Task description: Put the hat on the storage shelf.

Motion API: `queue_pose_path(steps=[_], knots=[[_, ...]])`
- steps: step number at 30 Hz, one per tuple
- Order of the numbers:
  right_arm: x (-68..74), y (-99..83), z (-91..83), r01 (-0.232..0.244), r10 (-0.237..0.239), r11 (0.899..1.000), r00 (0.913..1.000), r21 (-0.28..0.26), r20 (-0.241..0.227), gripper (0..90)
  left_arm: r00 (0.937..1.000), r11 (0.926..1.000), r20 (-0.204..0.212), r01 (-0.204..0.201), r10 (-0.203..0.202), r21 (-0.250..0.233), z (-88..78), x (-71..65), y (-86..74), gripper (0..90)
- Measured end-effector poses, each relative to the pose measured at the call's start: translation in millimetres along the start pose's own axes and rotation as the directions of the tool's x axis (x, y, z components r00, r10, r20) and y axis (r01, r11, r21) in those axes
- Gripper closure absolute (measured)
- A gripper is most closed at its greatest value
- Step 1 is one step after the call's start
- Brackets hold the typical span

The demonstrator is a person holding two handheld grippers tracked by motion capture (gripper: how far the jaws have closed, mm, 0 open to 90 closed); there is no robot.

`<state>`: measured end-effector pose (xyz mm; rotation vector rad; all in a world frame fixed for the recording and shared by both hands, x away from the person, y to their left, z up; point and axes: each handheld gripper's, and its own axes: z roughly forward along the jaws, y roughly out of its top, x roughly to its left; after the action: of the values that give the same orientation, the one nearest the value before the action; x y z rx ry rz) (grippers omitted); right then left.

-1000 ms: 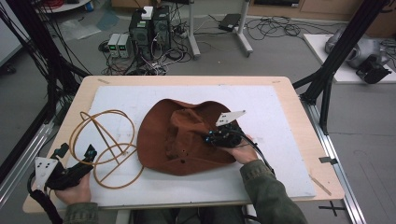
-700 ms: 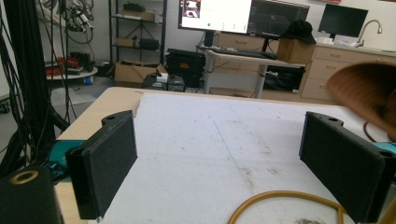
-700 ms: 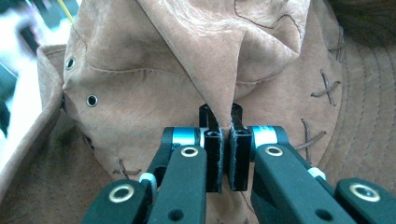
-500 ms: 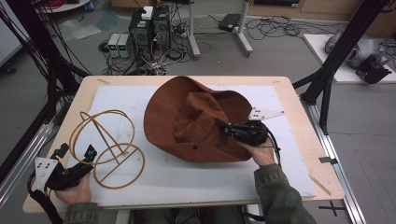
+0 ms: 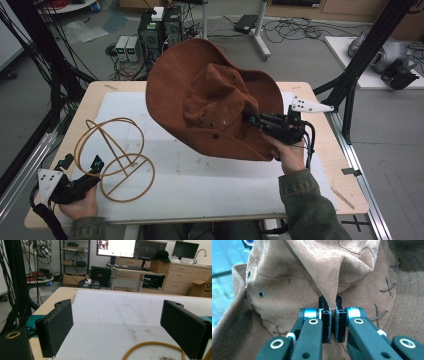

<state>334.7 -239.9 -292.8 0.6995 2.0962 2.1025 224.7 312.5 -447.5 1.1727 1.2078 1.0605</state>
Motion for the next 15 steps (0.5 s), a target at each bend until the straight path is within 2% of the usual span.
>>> queue_pose_path(steps=[6,12,15], knots=[[27.2,33.3,24.8,0.023,-0.023,1.000,0.9992,0.021,-0.032,87.9,1.0000,1.0000,-0.002,0.000,0.000,-0.002,-0.1,-0.1,0.0,11.4],[54.8,55.4,57.4,0.049,-0.046,0.997,0.9979,0.054,-0.046,87.9,1.0000,1.0000,-0.007,0.002,-0.002,-0.005,-0.3,0.0,-0.1,11.4],[68.0,63.3,77.2,0.045,-0.042,0.996,0.9977,0.073,-0.053,87.9,1.0000,1.0000,-0.009,0.001,-0.001,-0.006,-0.6,0.4,-0.1,11.4]])
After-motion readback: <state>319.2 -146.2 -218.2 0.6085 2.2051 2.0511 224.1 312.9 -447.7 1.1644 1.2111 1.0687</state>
